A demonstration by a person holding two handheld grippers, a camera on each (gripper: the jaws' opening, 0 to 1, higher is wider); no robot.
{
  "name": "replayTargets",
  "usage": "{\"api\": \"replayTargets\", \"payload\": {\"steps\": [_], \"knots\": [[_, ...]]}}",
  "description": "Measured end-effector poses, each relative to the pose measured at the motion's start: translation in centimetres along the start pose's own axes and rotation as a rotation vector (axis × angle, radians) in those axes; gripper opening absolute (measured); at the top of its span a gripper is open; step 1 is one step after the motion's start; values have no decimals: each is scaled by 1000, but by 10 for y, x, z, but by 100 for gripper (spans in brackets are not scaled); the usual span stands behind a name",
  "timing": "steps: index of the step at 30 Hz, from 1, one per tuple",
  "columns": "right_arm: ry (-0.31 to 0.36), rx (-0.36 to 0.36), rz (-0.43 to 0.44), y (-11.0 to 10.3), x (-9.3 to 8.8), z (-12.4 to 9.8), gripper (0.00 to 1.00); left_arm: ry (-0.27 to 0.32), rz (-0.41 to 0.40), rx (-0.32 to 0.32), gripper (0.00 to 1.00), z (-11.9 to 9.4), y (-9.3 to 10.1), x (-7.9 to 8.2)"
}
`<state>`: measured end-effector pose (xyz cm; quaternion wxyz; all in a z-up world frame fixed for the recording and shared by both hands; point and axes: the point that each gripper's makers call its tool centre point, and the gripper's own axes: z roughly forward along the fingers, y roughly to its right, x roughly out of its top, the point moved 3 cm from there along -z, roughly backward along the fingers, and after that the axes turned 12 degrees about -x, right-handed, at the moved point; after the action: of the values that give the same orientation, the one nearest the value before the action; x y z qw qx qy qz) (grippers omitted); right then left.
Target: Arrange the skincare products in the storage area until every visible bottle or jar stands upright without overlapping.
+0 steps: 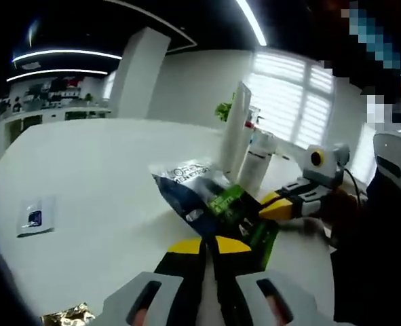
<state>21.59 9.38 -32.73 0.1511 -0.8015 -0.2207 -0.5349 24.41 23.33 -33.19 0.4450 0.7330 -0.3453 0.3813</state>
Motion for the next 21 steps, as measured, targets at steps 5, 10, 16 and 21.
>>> {"api": "replayTargets", "payload": {"steps": [5,10,16,21], "knots": [[-15,-7,-60,-1,-4,0,5,-21,-1,4,4,1,-1,-4],[-17,-17,-98,2,-5,-2,7,-24,-8,2,4,2,0,-4],[-22,-37,-152,4,-6,-3,11,-3,-50,-9,5,2,0,-5],[-18,-48,-179,5,-6,-4,12,-13,-38,0,5,3,0,-6]]}}
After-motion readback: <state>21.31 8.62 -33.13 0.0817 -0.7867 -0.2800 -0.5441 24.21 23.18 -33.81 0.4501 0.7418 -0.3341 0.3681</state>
